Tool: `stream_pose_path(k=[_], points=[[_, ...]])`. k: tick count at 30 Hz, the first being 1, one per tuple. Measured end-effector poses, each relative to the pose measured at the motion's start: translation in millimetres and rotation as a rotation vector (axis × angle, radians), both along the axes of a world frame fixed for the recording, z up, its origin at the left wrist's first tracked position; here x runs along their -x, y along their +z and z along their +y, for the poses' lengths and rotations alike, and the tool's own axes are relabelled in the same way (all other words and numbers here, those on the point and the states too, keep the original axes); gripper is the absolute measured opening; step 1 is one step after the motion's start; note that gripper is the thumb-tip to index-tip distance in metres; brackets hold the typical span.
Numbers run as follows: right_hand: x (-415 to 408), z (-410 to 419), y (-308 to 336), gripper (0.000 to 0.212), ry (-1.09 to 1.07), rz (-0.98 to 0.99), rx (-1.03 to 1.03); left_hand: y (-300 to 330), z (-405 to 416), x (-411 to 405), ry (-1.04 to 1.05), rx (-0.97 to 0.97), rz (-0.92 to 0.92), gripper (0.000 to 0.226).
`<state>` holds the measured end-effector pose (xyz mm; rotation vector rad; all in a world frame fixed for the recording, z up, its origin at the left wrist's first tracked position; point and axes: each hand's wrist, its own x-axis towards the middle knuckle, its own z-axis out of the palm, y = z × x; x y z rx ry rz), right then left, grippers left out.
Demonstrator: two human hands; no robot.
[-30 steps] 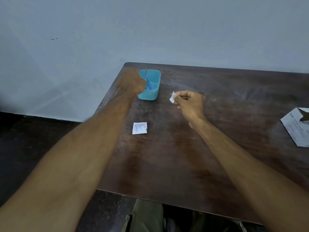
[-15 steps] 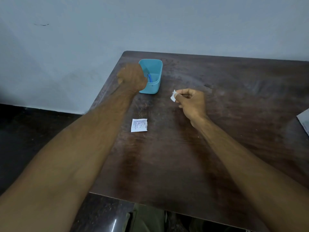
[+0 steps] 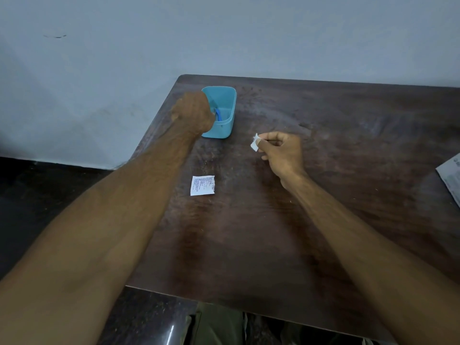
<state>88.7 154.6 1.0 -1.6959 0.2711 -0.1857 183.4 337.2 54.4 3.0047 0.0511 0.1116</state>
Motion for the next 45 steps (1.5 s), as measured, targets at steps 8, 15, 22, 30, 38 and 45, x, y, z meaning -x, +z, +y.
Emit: stream_pose_path(k=[8, 15, 22, 30, 38, 45], points=[[3.2, -12.5, 15.2, 0.008, -0.041, -0.001, -0.136, 8.7, -6.9, 19.4, 0.017, 0.177, -0.238, 0.032], [14.3, -38.8, 20.5, 0.012, -0.116, -0.008, -0.179, -10.3, -50.4, 84.1, -0.082, 0.475, -0.302, 0.021], [43.9, -62.5, 7.7, 0.012, -0.158, 0.012, -0.152, -59.6, -91.3, 138.9, -0.071, 0.56, -0.085, 0.016], [67.0, -77.8, -1.6, 0.013, -0.183, 0.019, -0.157, -54.7, -118.5, 129.1, 0.006, 0.6, -0.007, 0.011], [70.9, -86.0, -7.9, 0.011, -0.175, 0.032, -0.187, -51.2, -144.1, 88.2, 0.124, 0.508, 0.069, 0.045], [68.0, -89.4, -13.6, 0.011, -0.151, 0.017, -0.198, -44.5, -160.4, 77.6, 0.117, 0.336, 0.049, 0.025]])
